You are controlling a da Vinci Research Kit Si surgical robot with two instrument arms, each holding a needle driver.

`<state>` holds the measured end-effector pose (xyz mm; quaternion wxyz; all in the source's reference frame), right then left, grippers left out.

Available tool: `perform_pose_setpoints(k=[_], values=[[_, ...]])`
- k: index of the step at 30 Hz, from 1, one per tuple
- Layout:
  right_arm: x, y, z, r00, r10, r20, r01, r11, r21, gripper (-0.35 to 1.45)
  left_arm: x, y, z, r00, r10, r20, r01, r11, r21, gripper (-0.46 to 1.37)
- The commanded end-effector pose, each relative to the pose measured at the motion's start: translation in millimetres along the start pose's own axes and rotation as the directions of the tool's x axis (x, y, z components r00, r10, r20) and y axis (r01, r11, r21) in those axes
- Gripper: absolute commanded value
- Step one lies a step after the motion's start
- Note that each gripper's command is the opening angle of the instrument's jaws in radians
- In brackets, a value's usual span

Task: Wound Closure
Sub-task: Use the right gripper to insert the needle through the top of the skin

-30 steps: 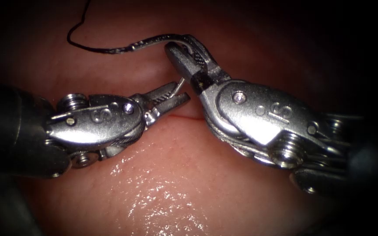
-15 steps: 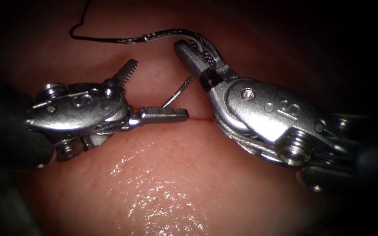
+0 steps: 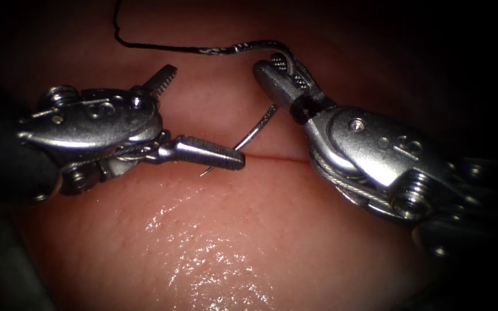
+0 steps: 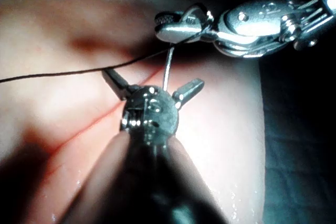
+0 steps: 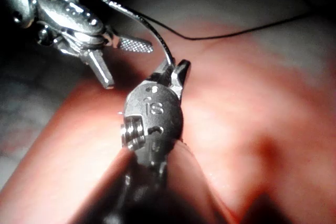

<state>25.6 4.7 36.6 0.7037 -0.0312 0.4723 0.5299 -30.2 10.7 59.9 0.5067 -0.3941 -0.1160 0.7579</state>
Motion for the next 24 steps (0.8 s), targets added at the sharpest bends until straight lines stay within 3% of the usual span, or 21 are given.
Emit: perform_pose_setpoints(k=[1, 5, 7, 13, 15, 18, 22, 24], values=[[0.0, 0.2, -0.1, 1.0, 0.0, 0.006, 0.0, 1.0, 0.028, -0.35, 0.2, 0.0, -0.1, 1.0, 0.0, 0.009, 0.0, 1.0, -0.022, 1.0], [-0.2, 0.6, -0.1, 0.999, 0.032, 0.035, -0.035, 0.994, 0.099, -0.35, 0.5, 0.0, -0.1, 1.0, 0.001, 0.031, 0.001, 0.997, -0.071, 0.88], [-0.4, 0.6, -0.1, 0.997, 0.045, 0.061, -0.053, 0.99, 0.134, -0.35, 0.5, -0.1, -0.1, 0.999, 0.01, 0.042, -0.006, 0.995, -0.1, 0.76], [-0.8, 0.9, 0.1, 0.981, 0.114, 0.158, -0.147, 0.965, 0.218, -0.35, 0.4, -0.3, -0.1, 0.997, 0.049, 0.066, -0.036, 0.982, -0.185, 0.63], [-0.8, 1.0, 0.0, 0.973, 0.144, 0.182, -0.185, 0.955, 0.234, -0.35, 0.3, -0.3, -0.1, 0.996, 0.059, 0.067, -0.044, 0.979, -0.2, 0.69], [-0.8, 1.3, -0.1, 0.972, 0.134, 0.195, -0.185, 0.945, 0.271, -0.35, 0.0, -0.7, 0.1, 0.995, 0.081, 0.059, -0.064, 0.968, -0.241, 0.93], [-0.8, 1.5, -0.4, 0.963, 0.149, 0.224, -0.219, 0.919, 0.329, -0.35, -0.6, -1.2, 0.3, 0.99, 0.134, 0.049, -0.115, 0.954, -0.278, 0.94], [-0.7, 1.6, -0.5, 0.963, 0.138, 0.233, -0.216, 0.91, 0.354, -0.35, -1.0, -1.6, 0.5, 0.987, 0.154, 0.043, -0.136, 0.95, -0.281, 0.81]])
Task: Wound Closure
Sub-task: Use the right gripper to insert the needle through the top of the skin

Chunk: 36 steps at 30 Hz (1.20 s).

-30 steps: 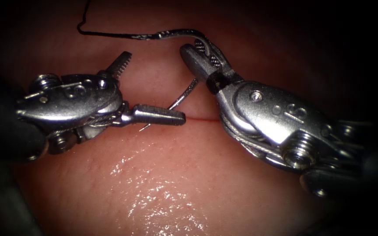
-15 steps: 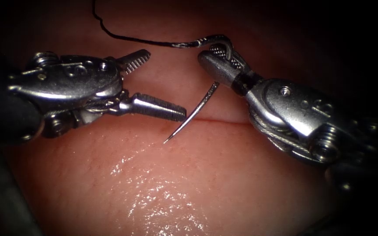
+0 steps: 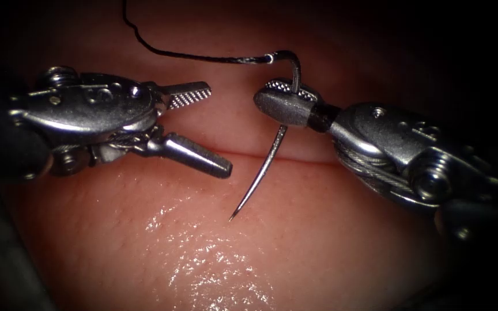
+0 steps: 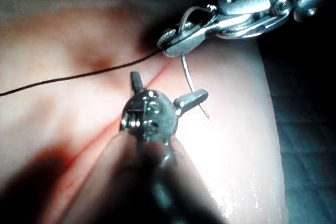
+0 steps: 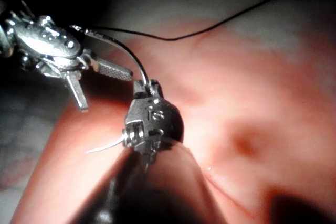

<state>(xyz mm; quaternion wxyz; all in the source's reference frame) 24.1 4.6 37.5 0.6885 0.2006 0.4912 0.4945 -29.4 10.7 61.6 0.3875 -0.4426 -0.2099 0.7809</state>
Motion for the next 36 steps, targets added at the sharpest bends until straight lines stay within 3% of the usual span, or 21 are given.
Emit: perform_pose_setpoints(k=[1, 3, 8, 14, 17, 22, 27, 33, 36], values=[[0.0, 0.0, 0.0, 1.0, -0.005, 0.005, 0.005, 1.0, 0.011, -0.35, -0.1, -0.1, 0.0, 1.0, 0.007, -0.002, -0.007, 1.0, 0.0, 0.8], [0.1, 0.2, 0.0, 1.0, -0.015, 0.008, 0.015, 0.999, 0.047, -0.35, -0.6, -0.5, 0.1, 0.999, 0.038, -0.003, -0.038, 0.999, -0.001, 0.56], [0.4, 0.7, 0.0, 0.999, -0.035, 0.015, 0.033, 0.995, 0.095, -0.35, -1.4, -1.2, 0.2, 0.997, 0.076, -0.004, -0.076, 0.997, -0.002, 0.27], [1.1, 1.4, 0.4, 0.984, -0.18, -0.014, 0.18, 0.97, 0.161, -0.35, -2.9, -2.1, 0.2, 0.994, 0.107, -0.011, -0.107, 0.994, 0.006, 0.19], [1.4, 1.7, 0.6, 0.973, -0.231, -0.023, 0.231, 0.957, 0.175, -0.35, -4.1, -2.6, 0.3, 0.992, 0.123, 0.017, -0.123, 0.992, 0.015, 0.28], [1.9, 2.1, 1.1, 0.956, -0.292, -0.039, 0.294, 0.941, 0.169, -0.35, -5.8, -3.3, 0.2, 0.987, 0.136, 0.083, -0.139, 0.99, 0.034, 0.27], [2.2, 2.7, 1.7, 0.931, -0.358, -0.064, 0.364, 0.919, 0.149, -0.35, -7.0, -3.8, 0.2, 0.985, 0.145, 0.091, -0.149, 0.988, 0.037, 0.03], [1.6, 3.4, 3.9, 0.863, -0.495, -0.098, 0.504, 0.853, 0.133, -0.35, -8.8, -4.9, 0.5, 0.971, 0.16, 0.177, -0.175, 0.982, 0.069, -0.17], [1.4, 3.3, 4.6, 0.846, -0.522, -0.105, 0.532, 0.835, 0.141, -0.35, -9.2, -5.3, 0.6, 0.97, 0.158, 0.185, -0.174, 0.982, 0.076, -0.31]])
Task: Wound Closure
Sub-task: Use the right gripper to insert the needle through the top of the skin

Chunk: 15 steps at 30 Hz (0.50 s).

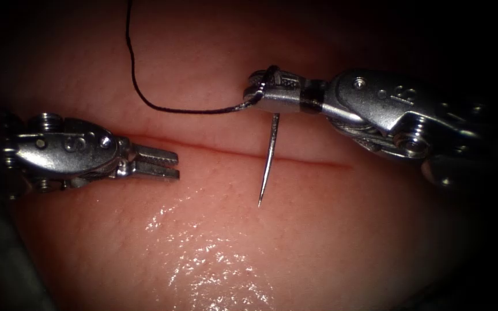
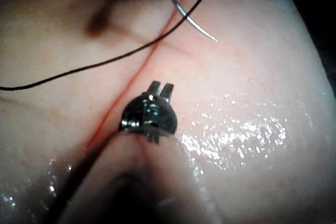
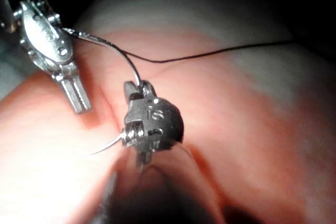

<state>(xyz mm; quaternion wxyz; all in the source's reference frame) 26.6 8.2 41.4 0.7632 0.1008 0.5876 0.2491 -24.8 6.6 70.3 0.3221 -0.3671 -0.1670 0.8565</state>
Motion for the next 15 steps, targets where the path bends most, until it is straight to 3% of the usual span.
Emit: perform_pose_setpoints(k=[1, 8, 15], values=[[0.0, 0.0, 0.4, 1.0, -0.027, -0.002, 0.027, 1.0, -0.007, -0.35, -0.2, -0.1, 0.1, 1.0, -0.003, -0.002, 0.003, 1.0, -0.007, -0.3], [0.8, -0.4, 3.1, 0.989, -0.141, -0.043, 0.141, 0.99, 0.006, -0.35, -1.4, -0.8, 0.7, 0.999, 0.001, 0.048, -0.002, 1.0, 0.028, -0.24], [1.9, -0.2, 6.0, 0.985, -0.161, -0.067, 0.16, 0.987, -0.012, -0.35, -2.9, -2.1, -0.1, 0.998, -0.021, 0.056, 0.018, 0.998, 0.059, -0.25]])
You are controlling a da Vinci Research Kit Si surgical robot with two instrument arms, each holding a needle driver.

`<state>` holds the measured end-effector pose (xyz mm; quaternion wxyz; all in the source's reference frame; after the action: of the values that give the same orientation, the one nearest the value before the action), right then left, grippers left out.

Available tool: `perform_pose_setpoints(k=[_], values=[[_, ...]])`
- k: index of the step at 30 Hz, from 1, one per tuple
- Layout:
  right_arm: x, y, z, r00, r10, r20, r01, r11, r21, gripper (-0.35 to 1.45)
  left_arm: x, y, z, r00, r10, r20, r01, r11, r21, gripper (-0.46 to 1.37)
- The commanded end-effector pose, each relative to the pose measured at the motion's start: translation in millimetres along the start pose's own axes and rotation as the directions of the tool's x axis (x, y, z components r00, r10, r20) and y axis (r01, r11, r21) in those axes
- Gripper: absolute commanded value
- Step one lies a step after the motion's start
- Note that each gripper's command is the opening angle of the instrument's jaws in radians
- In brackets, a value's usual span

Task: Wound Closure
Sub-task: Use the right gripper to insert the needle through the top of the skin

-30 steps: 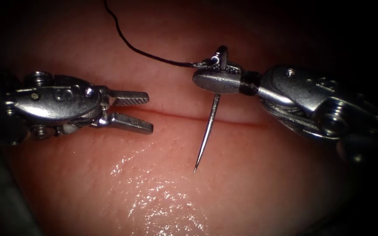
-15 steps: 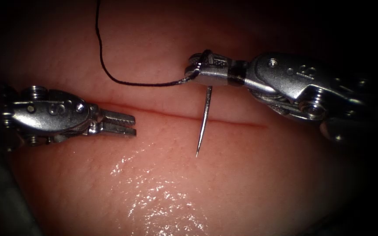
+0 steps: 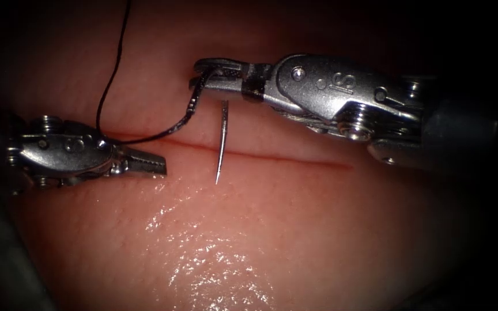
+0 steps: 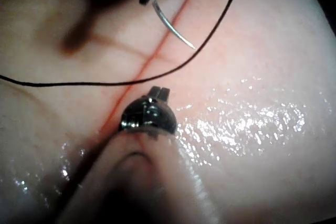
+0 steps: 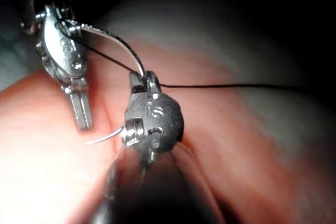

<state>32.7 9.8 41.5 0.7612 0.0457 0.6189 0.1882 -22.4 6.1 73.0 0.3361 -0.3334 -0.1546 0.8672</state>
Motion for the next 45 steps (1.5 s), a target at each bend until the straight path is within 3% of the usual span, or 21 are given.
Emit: perform_pose_setpoints(k=[1, 7, 18, 24, 32, 45], values=[[0.1, 0.1, 0.4, 1.0, -0.003, -0.001, 0.003, 1.0, -0.012, -0.35, 0.0, -0.1, -0.4, 1.0, -0.005, 0.007, 0.005, 1.0, 0.007, -0.25], [0.5, 0.2, 2.8, 1.0, -0.022, -0.013, 0.022, 1.0, 0.005, -0.35, -0.9, -0.6, -1.2, 1.0, -0.012, 0.005, 0.012, 1.0, 0.013, -0.3], [1.0, 0.0, 6.9, 0.992, -0.126, -0.019, 0.126, 0.992, 0.008, -0.35, -2.4, -0.8, 0.1, 1.0, -0.02, 0.014, 0.019, 0.999, 0.029, -0.3], [1.1, 0.0, 7.5, 0.986, -0.166, -0.017, 0.166, 0.986, -0.002, -0.35, -3.3, -1.3, 0.6, 0.999, -0.029, 0.021, 0.028, 0.999, 0.039, -0.29], [1.1, 0.1, 7.8, 0.961, -0.276, -0.019, 0.276, 0.961, -0.009, -0.35, -5.4, -2.4, 0.7, 0.996, -0.032, 0.085, 0.027, 0.997, 0.067, -0.28], [1.4, -0.2, 8.7, 0.91, -0.409, -0.064, 0.406, 0.912, -0.054, -0.35, -7.2, -2.6, 1.6, 0.992, -0.046, 0.117, 0.04, 0.998, 0.049, -0.23]])
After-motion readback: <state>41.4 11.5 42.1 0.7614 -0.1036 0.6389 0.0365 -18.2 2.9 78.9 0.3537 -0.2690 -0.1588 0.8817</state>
